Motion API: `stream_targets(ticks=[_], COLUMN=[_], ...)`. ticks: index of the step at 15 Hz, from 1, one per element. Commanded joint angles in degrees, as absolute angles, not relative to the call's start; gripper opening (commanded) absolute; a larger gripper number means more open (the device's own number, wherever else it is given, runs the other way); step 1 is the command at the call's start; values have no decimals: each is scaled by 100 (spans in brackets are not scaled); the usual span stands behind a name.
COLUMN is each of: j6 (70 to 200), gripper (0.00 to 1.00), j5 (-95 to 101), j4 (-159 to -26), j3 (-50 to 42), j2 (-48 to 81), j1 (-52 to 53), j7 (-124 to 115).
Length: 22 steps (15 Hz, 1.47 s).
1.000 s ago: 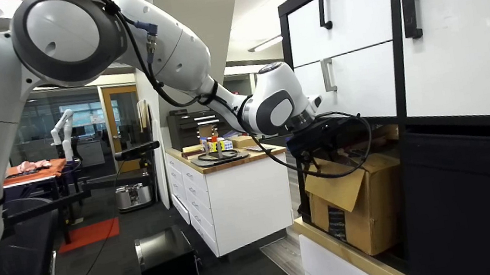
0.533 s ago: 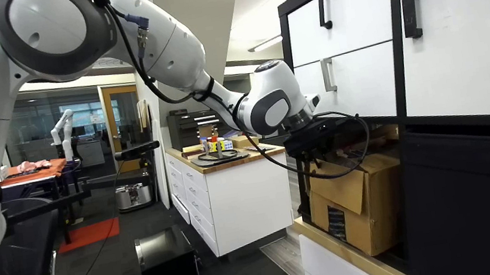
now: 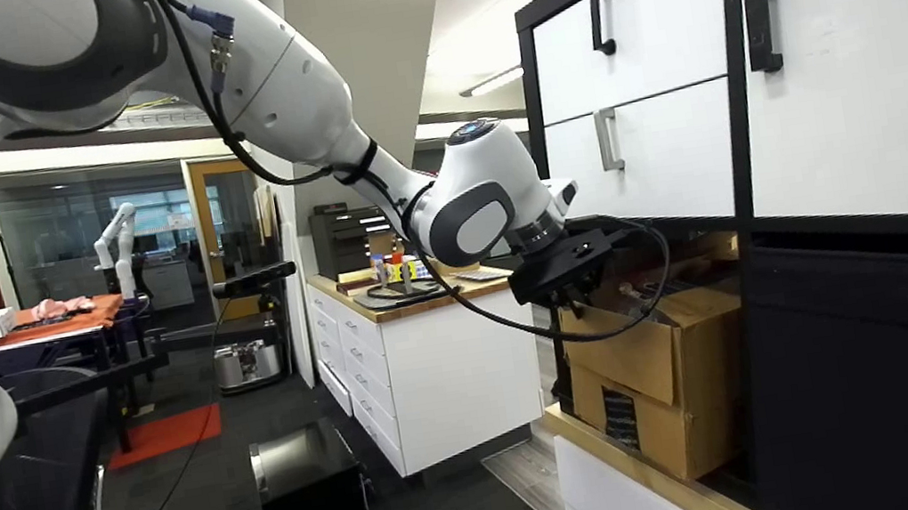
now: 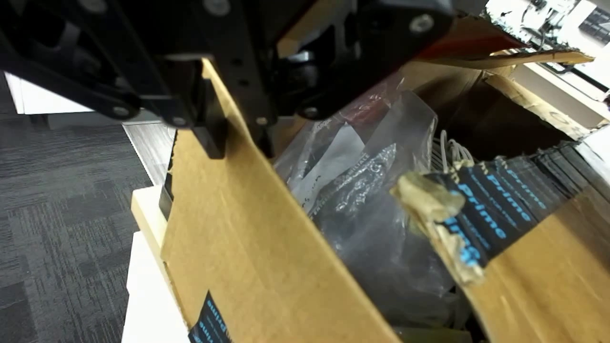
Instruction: Pull the box out of the bottom of the black cabinet
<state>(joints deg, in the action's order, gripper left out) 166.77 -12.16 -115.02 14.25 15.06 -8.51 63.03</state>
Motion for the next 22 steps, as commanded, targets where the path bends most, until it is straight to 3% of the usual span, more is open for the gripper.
stream_targets(ticks=[1,13,22], j6=[16933,17003,16954], gripper=[5,5,5], j5=[-1729,-3640,-4032], j4=[-12428,-13985,-14873], j3=[1632,1657,1575], j2=[755,-662,-1510], j1=[-1096,-956,-943], j7=[6603,8004,7987])
